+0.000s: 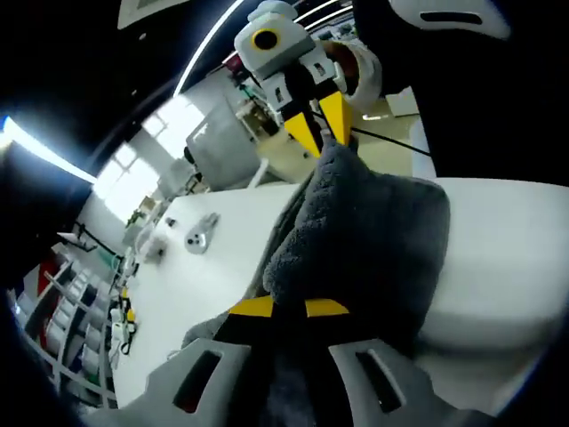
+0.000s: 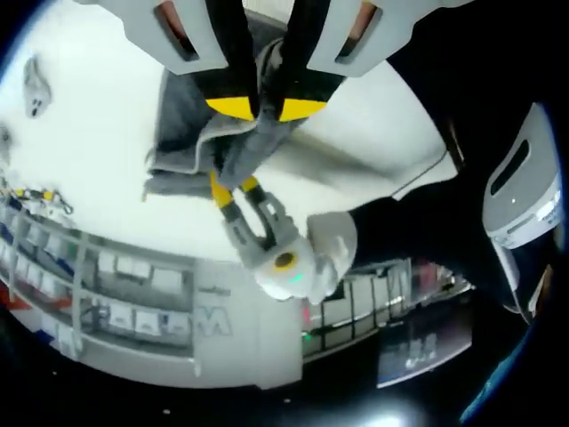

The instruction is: Open the folded towel by lifting each exposed corner and separating the folded layers until the towel lies flat within the target outline without major curled edges

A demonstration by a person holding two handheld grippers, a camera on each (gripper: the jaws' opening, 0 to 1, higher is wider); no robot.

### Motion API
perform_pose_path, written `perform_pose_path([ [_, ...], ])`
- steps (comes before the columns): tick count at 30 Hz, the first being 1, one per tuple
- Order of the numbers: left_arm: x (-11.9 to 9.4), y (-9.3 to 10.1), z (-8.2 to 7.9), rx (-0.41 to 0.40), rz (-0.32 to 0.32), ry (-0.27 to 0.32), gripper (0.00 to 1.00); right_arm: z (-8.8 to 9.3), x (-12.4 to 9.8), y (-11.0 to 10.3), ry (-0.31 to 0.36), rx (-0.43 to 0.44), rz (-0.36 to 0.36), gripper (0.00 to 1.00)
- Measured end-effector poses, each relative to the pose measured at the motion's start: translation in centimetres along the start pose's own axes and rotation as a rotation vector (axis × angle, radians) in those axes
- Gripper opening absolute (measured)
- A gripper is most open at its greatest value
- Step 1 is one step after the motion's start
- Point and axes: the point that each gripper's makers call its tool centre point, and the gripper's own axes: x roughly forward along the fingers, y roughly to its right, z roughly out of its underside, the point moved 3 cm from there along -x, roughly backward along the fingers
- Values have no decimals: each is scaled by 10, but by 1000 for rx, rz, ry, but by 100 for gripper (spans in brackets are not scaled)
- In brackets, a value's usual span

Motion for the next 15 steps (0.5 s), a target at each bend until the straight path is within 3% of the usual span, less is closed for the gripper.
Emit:
perform_pose_path([
  [5,-6,2,-1,-4,-22,2,8,2,-2,3,-3,4,15,16],
  [11,-4,-5,0,-11,-50,-2,8,-1,5,-5,-15,-80,15,25],
  [15,-16,2,-1,-15,-71,0,8,-1,7,-6,-23,-95,25,30],
])
